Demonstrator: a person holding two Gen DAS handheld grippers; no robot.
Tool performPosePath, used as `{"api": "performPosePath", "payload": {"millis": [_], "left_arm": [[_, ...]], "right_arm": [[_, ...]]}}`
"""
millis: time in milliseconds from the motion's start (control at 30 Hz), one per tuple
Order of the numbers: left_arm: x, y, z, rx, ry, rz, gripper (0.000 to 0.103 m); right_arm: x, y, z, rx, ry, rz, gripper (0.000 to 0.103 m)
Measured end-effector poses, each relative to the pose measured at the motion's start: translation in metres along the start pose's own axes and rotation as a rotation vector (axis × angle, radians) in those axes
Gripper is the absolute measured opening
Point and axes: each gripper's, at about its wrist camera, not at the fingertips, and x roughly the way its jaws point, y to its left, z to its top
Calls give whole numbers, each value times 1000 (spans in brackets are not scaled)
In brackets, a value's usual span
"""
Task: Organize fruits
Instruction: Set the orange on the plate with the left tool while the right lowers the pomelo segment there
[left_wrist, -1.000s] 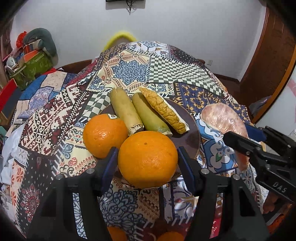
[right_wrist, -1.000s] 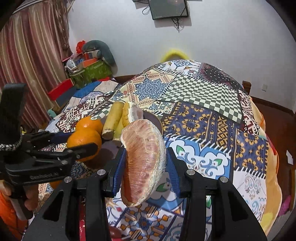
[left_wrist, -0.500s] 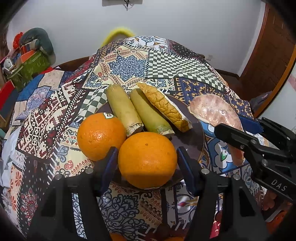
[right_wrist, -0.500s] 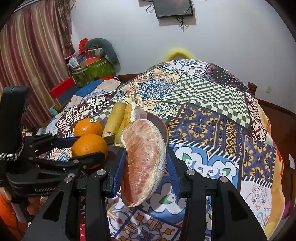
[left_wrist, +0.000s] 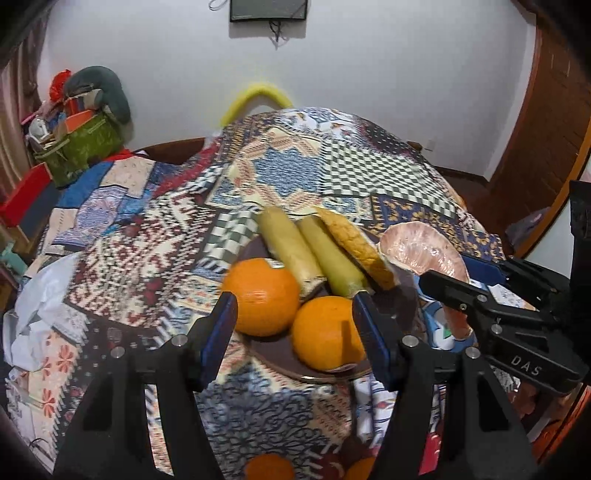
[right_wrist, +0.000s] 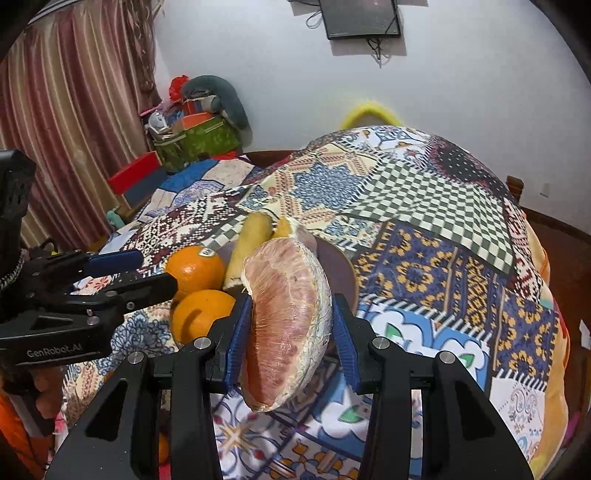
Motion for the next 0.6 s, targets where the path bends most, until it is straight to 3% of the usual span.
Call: {"api": "performPosePath", "payload": {"millis": [600], "left_arm": [[3, 29, -10, -46, 15, 38, 64]], "right_arm": [[43, 29, 12, -104, 81, 26, 42]]}}
